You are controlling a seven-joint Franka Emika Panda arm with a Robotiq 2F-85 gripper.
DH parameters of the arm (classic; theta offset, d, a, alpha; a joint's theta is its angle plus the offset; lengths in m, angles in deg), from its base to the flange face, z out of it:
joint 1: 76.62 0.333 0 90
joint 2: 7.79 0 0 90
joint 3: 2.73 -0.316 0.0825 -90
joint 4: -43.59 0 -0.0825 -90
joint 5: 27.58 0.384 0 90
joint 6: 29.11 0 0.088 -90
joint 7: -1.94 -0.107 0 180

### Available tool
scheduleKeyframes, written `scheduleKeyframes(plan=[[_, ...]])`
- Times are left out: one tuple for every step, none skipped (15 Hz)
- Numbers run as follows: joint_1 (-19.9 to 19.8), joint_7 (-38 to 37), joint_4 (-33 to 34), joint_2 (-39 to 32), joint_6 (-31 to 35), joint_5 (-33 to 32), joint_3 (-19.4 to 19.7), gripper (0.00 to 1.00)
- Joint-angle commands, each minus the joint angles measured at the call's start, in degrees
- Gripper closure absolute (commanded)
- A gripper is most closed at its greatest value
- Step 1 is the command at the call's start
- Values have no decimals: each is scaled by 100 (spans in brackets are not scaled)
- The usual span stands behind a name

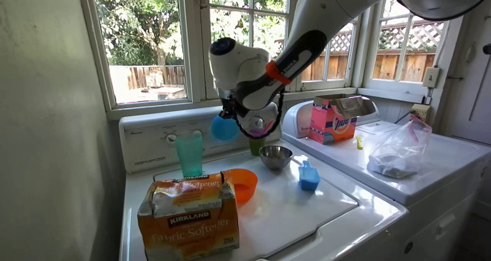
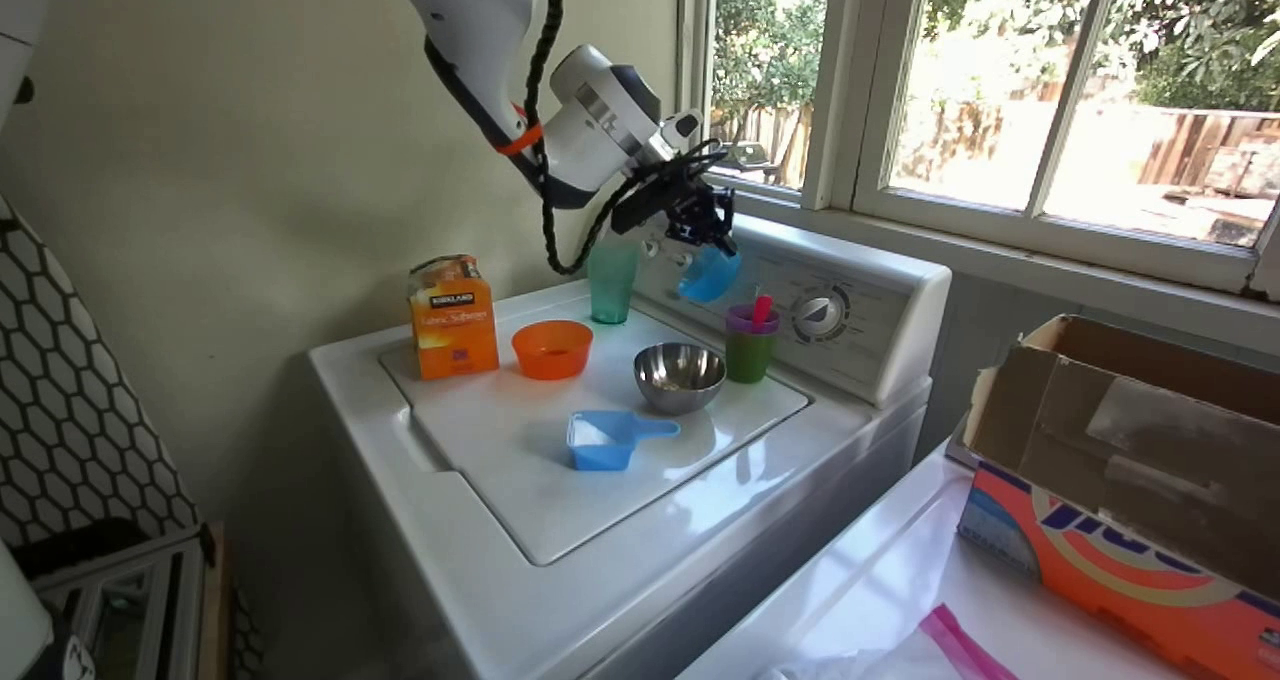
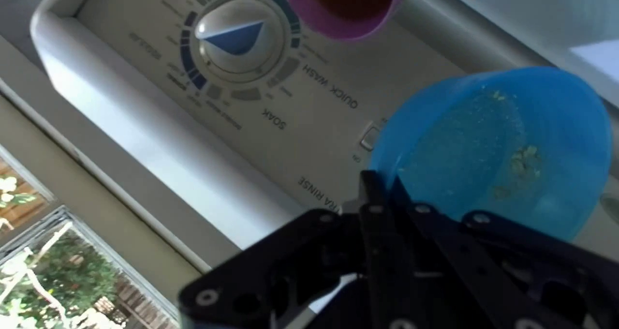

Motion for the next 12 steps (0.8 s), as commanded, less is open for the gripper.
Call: scheduleKeyframes(plan=[[-344,754,-1084,452,1505,806,169,99],[-433,1070,-1266,469,1930,1072,197,99],[-531,1481,-1427,463,2270,1415,169,99],[-645,1963,-1583,448,2542,1831,78,99],[-1178,2287,-1673,360,2623,1922,-515,99],[-1419,2767,-1786,313,2735,2268,-799,99],[-1730,3155,-1864,250,2684,2526,-1190,99],[-2001,3520,-1955,279,2489,2818,-1533,99],[-2257,3792,-2008,291,2340,3029,-1839,99],[-2492,4020,-2051,319,2206,3228,-2110,99],[-2708,4181,-2065,376,2017,3425,-2339,99],[-2871,4266,-2043,448,1773,3585,-2482,99]])
